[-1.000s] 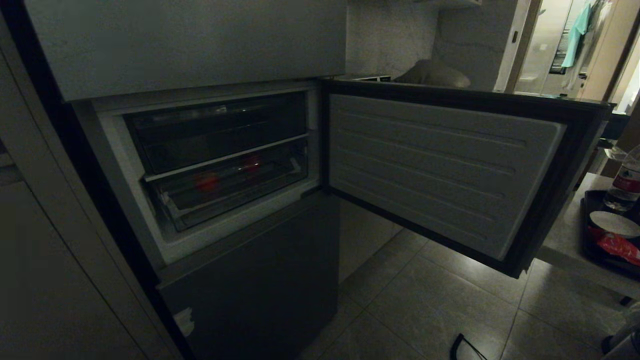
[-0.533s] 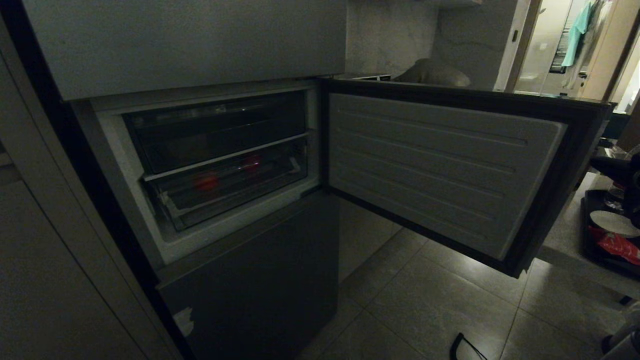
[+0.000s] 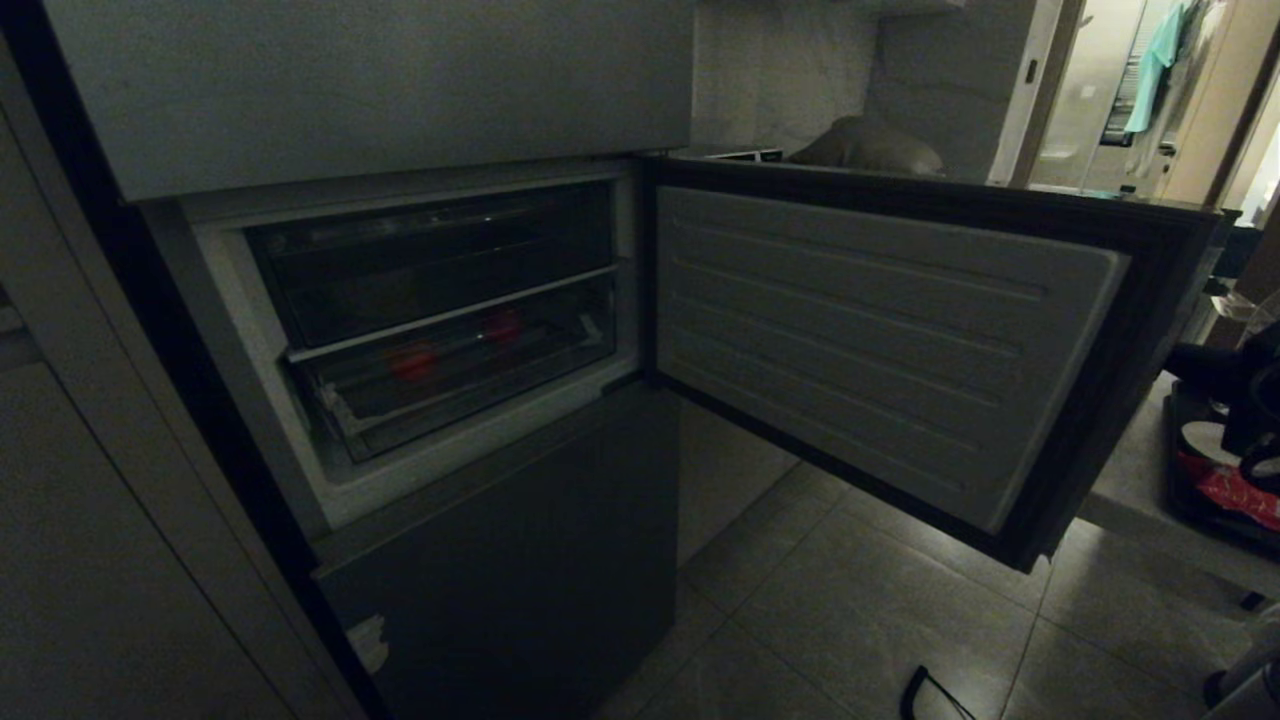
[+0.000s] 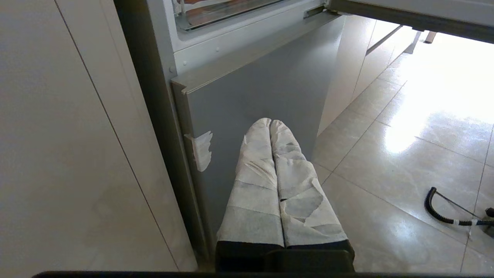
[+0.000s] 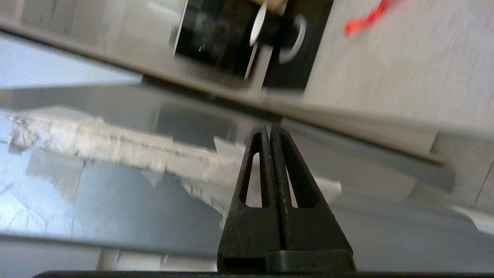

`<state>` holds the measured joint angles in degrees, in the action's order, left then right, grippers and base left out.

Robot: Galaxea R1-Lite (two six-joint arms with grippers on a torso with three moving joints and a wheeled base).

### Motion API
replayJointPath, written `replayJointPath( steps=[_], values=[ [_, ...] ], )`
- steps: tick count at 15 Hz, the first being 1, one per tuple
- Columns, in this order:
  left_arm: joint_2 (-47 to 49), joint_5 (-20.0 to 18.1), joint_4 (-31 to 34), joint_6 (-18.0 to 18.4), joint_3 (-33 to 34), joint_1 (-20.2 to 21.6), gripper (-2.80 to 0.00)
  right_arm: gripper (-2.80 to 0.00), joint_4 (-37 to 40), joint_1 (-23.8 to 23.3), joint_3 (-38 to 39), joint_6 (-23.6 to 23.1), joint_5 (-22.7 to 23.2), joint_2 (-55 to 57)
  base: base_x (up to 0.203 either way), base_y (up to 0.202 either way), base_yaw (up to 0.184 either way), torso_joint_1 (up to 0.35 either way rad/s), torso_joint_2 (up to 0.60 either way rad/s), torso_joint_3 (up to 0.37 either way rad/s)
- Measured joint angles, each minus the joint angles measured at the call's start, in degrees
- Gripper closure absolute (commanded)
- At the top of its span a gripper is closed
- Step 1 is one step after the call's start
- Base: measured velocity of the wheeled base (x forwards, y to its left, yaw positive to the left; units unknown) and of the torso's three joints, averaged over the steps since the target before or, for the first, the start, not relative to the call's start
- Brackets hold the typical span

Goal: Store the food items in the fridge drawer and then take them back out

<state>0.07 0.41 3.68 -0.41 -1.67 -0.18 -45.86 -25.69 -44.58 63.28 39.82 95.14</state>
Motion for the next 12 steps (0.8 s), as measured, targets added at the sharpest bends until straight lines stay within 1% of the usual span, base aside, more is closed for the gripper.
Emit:
replayJointPath(
  steps=[2,4,6,8,9,10,12],
  values=[
    [0.0,0.0,-0.02,0.0,0.0,0.0,0.0,0.0,-0.02,0.09,5.2,0.1,3.45,-6.25,0.0,0.0,0.0,0.0,0.0,0.0],
    [0.0,0.0,0.0,-0.02,0.0,0.0,0.0,0.0,0.1,1.43,10.49,0.3,7.2,-13.68,0.0,0.0,0.0,0.0,0.0,0.0],
    [0.0,0.0,-0.02,0.0,0.0,0.0,0.0,0.0,0.56,5.43,16.15,0.52,9.59,-21.75,0.0,0.0,0.0,0.0,0.0,0.0],
    [0.0,0.0,-0.02,-0.02,0.0,0.0,0.0,0.0,2.81,10.68,20.1,0.75,10.2,-29.15,0.0,0.0,0.0,0.0,0.0,0.0],
    [0.0,0.0,-0.02,-0.05,0.0,0.0,0.0,0.0,5.94,14.05,21.07,0.7,9.31,-32.74,0.0,0.0,0.0,0.0,0.0,0.0],
    [0.0,0.0,0.0,-0.02,0.0,-0.02,0.0,0.0,8.88,16.99,21.11,0.53,7.32,-34.79,0.0,0.0,0.0,0.0,0.0,0.0],
    [0.0,0.0,-0.02,-0.01,0.0,0.0,0.0,0.0,13.96,24.76,19.66,-0.71,-0.52,-37.57,0.0,0.0,0.0,0.0,0.0,0.0]
  ],
)
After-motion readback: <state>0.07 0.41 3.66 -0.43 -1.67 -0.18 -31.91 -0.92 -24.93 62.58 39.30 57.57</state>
